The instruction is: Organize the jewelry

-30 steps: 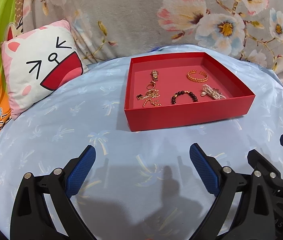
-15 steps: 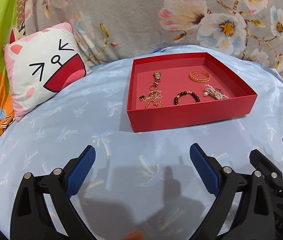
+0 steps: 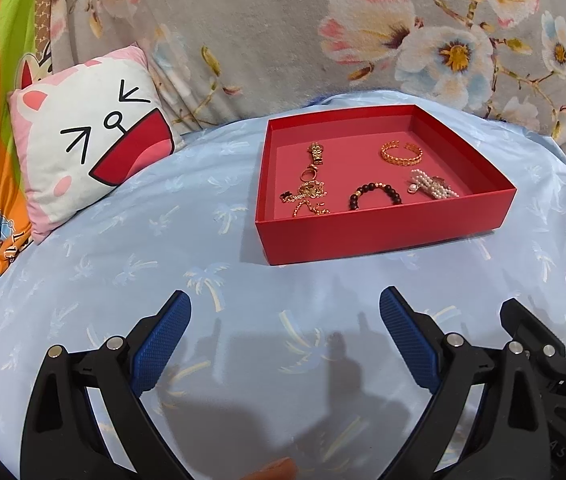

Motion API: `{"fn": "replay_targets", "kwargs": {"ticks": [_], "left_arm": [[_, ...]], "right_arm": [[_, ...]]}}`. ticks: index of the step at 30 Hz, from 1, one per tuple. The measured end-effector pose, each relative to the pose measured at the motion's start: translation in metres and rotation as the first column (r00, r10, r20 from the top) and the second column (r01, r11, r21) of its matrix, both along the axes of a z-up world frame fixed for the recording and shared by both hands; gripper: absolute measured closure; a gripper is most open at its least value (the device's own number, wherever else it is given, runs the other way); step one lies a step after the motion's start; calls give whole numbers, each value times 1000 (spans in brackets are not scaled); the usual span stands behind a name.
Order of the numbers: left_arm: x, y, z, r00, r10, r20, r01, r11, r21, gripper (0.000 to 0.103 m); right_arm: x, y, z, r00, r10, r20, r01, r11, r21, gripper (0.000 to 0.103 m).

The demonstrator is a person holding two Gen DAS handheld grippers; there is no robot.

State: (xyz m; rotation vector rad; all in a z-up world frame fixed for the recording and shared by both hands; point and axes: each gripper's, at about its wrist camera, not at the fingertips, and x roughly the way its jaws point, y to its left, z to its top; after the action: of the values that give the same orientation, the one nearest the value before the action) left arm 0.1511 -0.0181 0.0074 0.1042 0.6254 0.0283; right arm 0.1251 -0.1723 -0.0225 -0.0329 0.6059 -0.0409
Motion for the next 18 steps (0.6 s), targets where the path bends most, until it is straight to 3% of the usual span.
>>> {"fn": "replay_targets", "kwargs": {"ticks": [18], "left_arm": [[0, 0, -1, 1000, 4, 5, -4, 1000, 7, 10]], "right_arm": [[0, -1, 0, 1000, 0, -1, 0, 1000, 0, 24]]}}
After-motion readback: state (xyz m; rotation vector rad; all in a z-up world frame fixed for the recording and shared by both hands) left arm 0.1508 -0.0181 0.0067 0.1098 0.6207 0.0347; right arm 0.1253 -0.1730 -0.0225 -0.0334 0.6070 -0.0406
